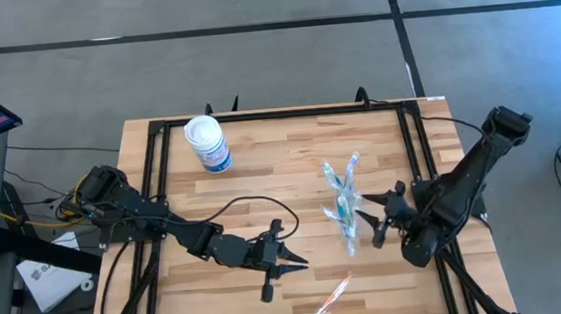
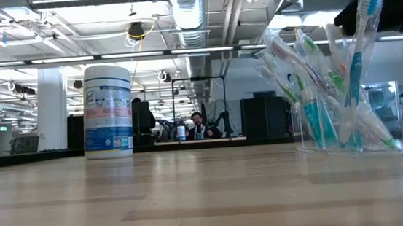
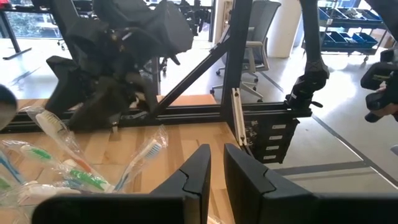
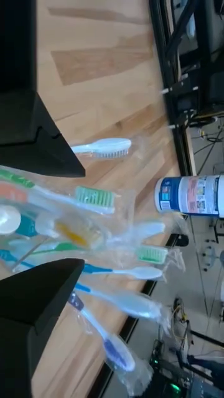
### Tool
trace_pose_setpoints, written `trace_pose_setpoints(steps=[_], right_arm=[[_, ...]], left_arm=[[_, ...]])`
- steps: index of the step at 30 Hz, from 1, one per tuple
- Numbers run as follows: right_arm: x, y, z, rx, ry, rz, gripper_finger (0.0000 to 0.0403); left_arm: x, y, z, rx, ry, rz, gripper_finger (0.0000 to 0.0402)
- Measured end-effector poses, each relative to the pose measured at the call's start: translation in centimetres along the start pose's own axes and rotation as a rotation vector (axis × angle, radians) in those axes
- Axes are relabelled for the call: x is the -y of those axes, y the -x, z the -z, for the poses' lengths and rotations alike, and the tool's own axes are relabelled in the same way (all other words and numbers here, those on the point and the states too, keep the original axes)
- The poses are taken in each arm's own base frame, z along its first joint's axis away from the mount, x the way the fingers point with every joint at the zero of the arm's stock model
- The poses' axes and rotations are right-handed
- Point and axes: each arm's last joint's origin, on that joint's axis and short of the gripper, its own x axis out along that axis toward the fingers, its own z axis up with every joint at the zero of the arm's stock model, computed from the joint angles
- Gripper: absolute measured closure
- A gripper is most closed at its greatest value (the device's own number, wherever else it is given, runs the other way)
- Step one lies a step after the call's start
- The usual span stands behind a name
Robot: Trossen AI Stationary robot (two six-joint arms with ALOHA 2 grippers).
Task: Pick & Place toothbrushing station
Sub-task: Put the orange toothbrush into the transparent organizer
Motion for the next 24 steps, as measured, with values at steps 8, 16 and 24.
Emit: trace_pose_setpoints(steps=[8, 16, 24], right_arm=[[1.4, 1.6, -1.5, -0.059, -0.068, -0.114, 0.0188], [1.3, 3.3, -1.9, -0.16, -0.141, -0.295, 0.0188], [-0.5, 4.9, -1.6, -0.159, -0.167, -0.433, 0.0188]], left_arm=[[0.3, 0.1, 0.0, -0.001, -0.001, 0.009, 0.0363], [1.6, 0.5, 0.3, -0.028, -0.004, 0.138, 0.0363], [2.3, 1.3, 2.8, -0.108, 0.073, 0.162, 0.0363]])
